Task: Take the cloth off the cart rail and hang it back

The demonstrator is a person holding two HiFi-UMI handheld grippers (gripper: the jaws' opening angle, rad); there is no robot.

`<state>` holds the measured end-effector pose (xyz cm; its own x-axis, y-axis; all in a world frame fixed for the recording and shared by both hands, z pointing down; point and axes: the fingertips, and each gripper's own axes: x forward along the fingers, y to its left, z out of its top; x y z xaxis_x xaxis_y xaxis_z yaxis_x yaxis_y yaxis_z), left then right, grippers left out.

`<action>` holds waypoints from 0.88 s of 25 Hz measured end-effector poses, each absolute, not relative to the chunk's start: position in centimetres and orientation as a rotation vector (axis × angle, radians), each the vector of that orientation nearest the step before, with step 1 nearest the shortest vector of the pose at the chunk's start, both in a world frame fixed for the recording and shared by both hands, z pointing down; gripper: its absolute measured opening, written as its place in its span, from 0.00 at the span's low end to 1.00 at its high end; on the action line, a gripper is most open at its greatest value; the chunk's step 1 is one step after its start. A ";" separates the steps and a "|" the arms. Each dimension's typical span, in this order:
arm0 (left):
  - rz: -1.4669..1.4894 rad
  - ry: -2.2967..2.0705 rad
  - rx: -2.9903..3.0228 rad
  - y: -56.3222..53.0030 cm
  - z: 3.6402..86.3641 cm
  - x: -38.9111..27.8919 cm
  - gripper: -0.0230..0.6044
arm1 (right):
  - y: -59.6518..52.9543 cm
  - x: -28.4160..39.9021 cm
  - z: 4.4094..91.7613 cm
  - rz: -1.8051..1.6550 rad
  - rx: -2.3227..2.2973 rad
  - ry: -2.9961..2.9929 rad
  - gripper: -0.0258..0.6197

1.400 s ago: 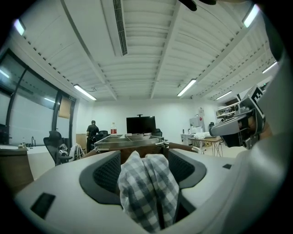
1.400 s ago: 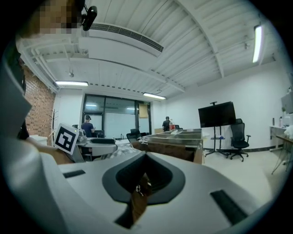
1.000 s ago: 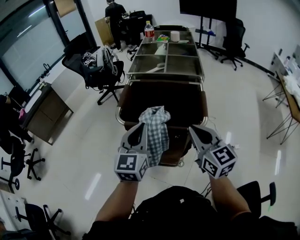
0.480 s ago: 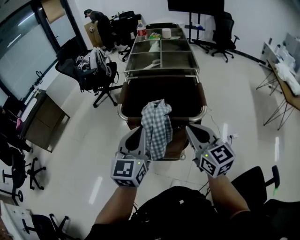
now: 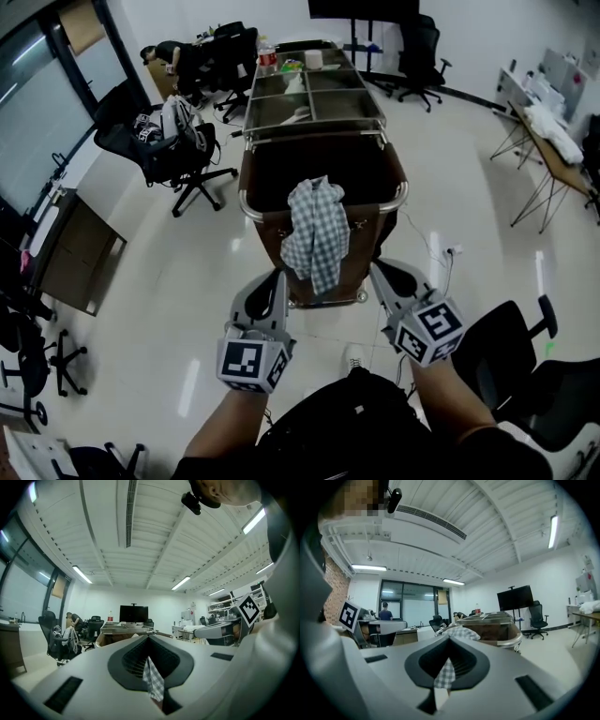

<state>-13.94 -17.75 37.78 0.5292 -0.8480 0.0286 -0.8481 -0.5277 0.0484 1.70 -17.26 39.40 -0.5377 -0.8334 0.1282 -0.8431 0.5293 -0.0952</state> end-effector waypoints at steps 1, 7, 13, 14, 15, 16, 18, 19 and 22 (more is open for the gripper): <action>0.006 -1.482 2.694 -17.1 38.1 -14.1 0.04 | -16.6 1.4 39.8 0.223 1.483 -2.675 0.06; 0.010 -1.422 2.724 -14.1 39.7 -14.5 0.04 | -12.7 0.5 41.7 0.255 1.531 -2.612 0.06; 0.023 -1.384 2.754 -11.8 40.2 -14.4 0.04 | -10.1 0.2 42.3 0.255 1.558 -2.577 0.06; 0.026 -1.381 2.755 -11.5 40.3 -14.5 0.04 | -9.8 0.1 42.5 0.252 1.555 -2.573 0.06; 0.025 -1.378 2.751 -11.3 40.3 -14.5 0.04 | -9.7 -0.1 42.6 0.249 1.550 -2.571 0.06; 0.023 -1.376 2.744 -11.2 40.3 -14.7 0.04 | -9.6 -0.3 42.7 0.246 1.543 -2.569 0.06; 0.014 -1.375 2.734 -10.9 40.1 -14.9 0.04 | -9.4 -0.7 42.6 0.234 1.527 -2.569 0.06; 0.005 -1.379 2.733 -10.9 39.9 -15.1 0.04 | -9.3 -0.9 42.3 0.226 1.521 -2.571 0.06; -0.020 -1.405 2.736 -10.9 39.1 -15.4 0.04 | -9.1 -1.0 41.5 0.201 1.514 -2.580 0.06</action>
